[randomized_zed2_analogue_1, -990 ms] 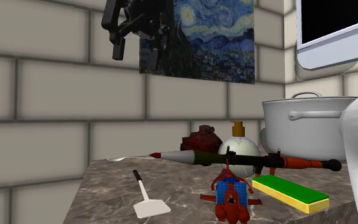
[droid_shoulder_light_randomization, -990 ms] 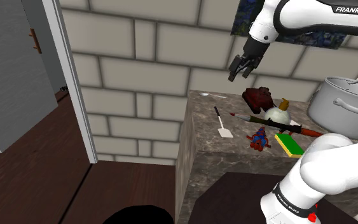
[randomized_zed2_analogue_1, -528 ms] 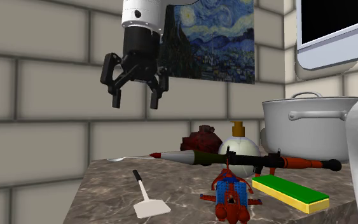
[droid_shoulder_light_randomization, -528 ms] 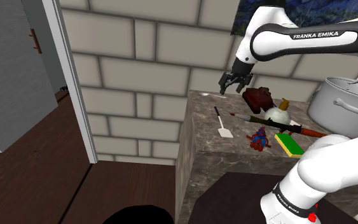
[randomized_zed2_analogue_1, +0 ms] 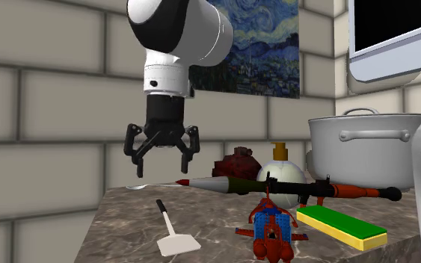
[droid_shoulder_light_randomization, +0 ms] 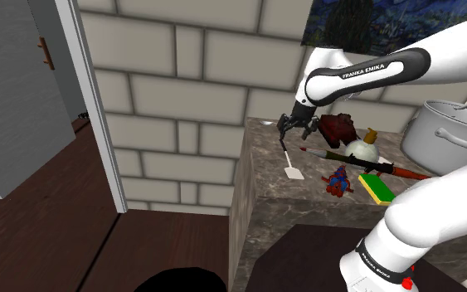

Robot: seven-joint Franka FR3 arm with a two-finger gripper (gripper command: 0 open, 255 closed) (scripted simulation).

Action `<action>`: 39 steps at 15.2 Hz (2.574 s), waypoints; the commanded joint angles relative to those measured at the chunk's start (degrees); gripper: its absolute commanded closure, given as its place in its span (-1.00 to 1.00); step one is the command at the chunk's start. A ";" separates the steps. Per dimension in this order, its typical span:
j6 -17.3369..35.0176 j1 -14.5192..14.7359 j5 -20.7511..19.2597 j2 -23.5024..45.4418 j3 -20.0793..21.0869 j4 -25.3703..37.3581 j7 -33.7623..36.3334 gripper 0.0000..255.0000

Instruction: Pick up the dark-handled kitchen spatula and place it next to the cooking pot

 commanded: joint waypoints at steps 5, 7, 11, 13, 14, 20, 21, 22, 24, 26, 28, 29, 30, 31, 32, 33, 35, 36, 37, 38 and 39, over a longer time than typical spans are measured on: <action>6.73 -2.15 0.01 7.09 -0.23 -1.56 5.62 -1.00; 8.50 -2.20 -0.07 8.23 -0.25 -2.19 5.67 -1.00; 12.59 -2.31 -0.30 11.07 -0.29 -3.44 5.81 -1.00; 12.59 -2.31 -0.30 11.07 -0.30 -3.44 5.81 -1.00; 12.59 -2.31 -0.30 11.07 -0.30 -3.44 5.81 -1.00; 12.58 -2.31 -0.30 11.06 -0.30 -3.44 5.81 1.00; 12.58 -2.31 -0.30 11.06 -0.30 -3.44 5.81 1.00; 12.58 -2.31 -0.30 11.06 -0.30 -3.44 5.81 1.00; 12.58 -2.31 -0.30 11.06 -0.30 -3.44 5.81 1.00; 12.58 -2.31 -0.30 11.06 -0.30 -3.44 5.81 1.00; 12.58 -2.31 -0.30 11.06 -0.30 -3.44 5.81 1.00; 12.58 -2.31 -0.30 11.06 -0.30 -3.44 5.81 1.00; 11.69 -2.29 -0.25 10.47 -0.30 -3.14 5.75 1.00; 10.79 -2.28 -0.20 9.89 -0.30 -2.82 5.70 1.00; 9.90 -2.26 -0.16 9.33 -0.31 -2.49 5.65 1.00; 9.01 -2.25 -0.11 8.78 -0.31 -2.14 5.60 1.00; 7.24 -2.22 -0.03 7.73 -0.32 -1.42 5.51 1.00; 6.36 -2.21 0.00 7.23 -0.32 -1.04 5.47 1.00; 5.48 -2.19 0.04 6.75 -0.33 -0.64 5.43 1.00; 4.60 -2.18 0.07 6.28 -0.33 -0.24 5.39 1.00; 3.73 -2.17 0.10 5.83 -0.33 0.18 5.35 1.00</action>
